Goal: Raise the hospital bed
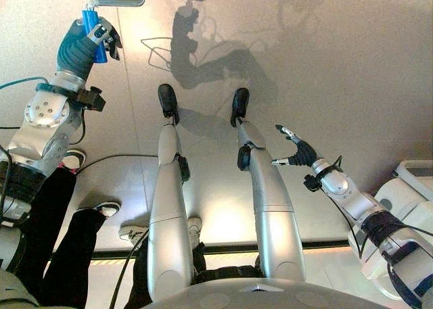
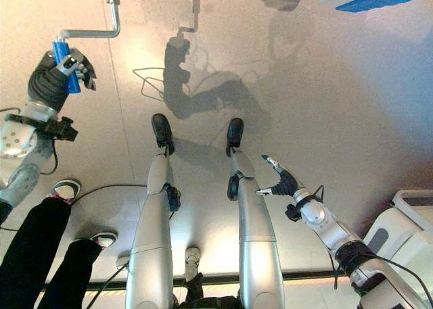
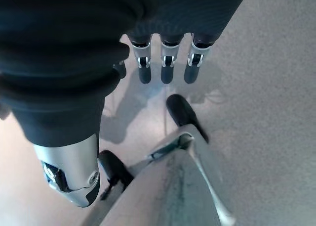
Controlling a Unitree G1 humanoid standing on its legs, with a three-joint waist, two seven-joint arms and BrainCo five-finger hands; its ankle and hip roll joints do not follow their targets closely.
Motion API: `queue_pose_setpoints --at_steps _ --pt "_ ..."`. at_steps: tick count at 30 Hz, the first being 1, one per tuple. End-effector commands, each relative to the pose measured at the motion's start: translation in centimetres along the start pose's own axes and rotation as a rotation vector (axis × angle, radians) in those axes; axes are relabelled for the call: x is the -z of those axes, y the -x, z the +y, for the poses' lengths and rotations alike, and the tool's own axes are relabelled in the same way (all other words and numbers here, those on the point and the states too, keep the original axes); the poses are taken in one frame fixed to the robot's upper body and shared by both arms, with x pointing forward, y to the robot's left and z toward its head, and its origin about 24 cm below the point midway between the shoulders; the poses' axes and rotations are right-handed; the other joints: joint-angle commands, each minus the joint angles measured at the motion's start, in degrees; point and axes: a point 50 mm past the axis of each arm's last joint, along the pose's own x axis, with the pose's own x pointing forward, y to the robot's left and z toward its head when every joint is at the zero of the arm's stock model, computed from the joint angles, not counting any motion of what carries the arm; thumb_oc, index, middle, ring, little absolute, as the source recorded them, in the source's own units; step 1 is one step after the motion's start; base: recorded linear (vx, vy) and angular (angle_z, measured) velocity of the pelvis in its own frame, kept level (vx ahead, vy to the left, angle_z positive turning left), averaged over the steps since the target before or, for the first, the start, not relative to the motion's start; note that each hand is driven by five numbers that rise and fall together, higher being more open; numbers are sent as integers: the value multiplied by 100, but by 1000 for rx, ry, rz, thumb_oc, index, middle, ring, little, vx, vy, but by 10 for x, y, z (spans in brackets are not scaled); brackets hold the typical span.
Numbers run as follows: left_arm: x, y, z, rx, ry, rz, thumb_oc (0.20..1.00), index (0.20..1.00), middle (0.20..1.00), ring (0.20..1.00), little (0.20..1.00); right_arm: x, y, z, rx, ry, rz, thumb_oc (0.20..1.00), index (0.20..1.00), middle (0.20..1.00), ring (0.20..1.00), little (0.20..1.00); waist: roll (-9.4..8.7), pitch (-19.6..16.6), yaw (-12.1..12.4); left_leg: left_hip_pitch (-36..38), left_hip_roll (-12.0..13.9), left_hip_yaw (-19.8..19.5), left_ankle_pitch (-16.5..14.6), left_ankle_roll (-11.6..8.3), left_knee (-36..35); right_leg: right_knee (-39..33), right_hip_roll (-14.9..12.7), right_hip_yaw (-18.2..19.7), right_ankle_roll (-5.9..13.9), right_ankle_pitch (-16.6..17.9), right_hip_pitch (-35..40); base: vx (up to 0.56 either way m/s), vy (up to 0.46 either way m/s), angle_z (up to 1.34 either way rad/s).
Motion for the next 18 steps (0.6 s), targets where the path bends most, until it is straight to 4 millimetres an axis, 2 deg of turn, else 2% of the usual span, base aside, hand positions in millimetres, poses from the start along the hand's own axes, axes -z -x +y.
queue_pose_setpoints --at_steps 1,12,18 --pt "-5 -4 -5 18 -53 -36 200 200 200 200 200 11 13 19 -65 -19 33 1000 1000 1000 1000 1000 -221 -55 -169 390 -308 193 -1317 282 929 -915 121 105 726 782 433 1 14 5" --pt "12 -37 5 -137 -55 67 200 200 200 200 200 6 7 27 -103 -39 20 1000 1000 1000 1000 1000 -393 -55 -348 307 -269 183 -1395 297 1031 -937 167 160 735 789 385 2 9 2" --pt "18 -47 5 -174 -81 115 200 200 200 200 200 4 3 30 -113 -51 16 1000 1000 1000 1000 1000 -456 -55 -402 197 -262 179 -1454 309 1148 -918 191 179 725 776 336 3 4 -2"
